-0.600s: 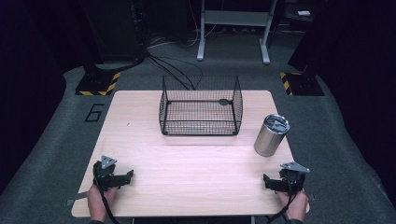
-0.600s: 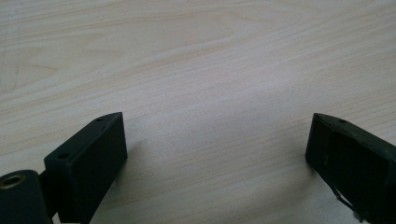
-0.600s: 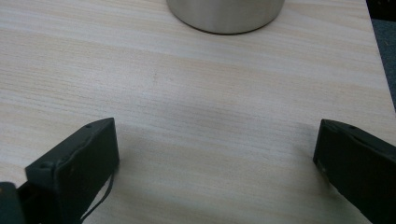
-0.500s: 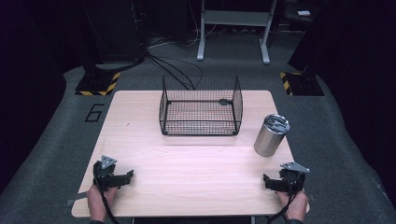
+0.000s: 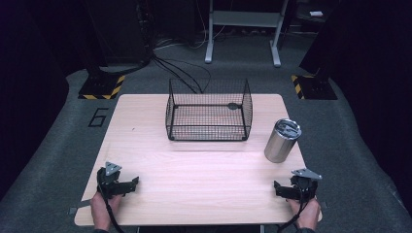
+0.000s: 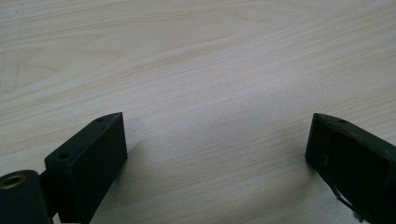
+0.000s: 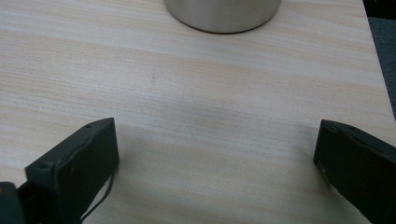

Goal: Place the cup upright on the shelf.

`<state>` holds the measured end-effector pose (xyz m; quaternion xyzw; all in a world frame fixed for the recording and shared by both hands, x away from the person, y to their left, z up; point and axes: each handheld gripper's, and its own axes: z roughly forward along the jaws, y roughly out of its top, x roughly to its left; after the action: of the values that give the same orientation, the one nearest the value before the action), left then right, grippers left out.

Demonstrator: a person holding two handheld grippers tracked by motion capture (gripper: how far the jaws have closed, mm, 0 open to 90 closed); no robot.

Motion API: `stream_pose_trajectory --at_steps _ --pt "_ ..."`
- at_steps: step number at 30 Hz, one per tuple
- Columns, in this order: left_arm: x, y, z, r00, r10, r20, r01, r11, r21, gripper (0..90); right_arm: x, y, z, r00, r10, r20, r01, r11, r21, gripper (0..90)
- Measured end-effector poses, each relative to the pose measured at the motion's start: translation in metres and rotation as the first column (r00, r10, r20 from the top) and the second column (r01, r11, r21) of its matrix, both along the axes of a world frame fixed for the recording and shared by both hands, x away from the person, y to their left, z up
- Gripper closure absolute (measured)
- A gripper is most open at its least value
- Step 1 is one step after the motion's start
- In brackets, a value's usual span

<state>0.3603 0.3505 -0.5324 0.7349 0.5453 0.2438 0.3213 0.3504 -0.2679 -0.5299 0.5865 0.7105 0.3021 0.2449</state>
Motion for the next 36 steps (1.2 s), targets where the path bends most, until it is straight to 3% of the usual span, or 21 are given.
stream_pose_trajectory --at_steps 6,12,36 --pt "0.0 0.0 0.0 1.0 0.0 0.0 0.0 1.0 0.0 5.4 0.002 -0.001 0.001 0.9998 -0.001 -0.017 0.001 1.0 -0.007 0.0" --pt "0.0 0.0 0.0 1.0 -0.001 0.0 0.001 1.0 0.001 5.4 0.001 -0.002 0.004 0.9996 -0.017 -0.025 0.017 1.0 0.017 0.0" --pt "0.0 0.001 0.001 0.9999 -0.006 -0.009 0.006 1.0 0.003 5.4 0.003 0.006 0.046 0.9997 -0.011 0.023 0.01 1.0 0.026 0.0"
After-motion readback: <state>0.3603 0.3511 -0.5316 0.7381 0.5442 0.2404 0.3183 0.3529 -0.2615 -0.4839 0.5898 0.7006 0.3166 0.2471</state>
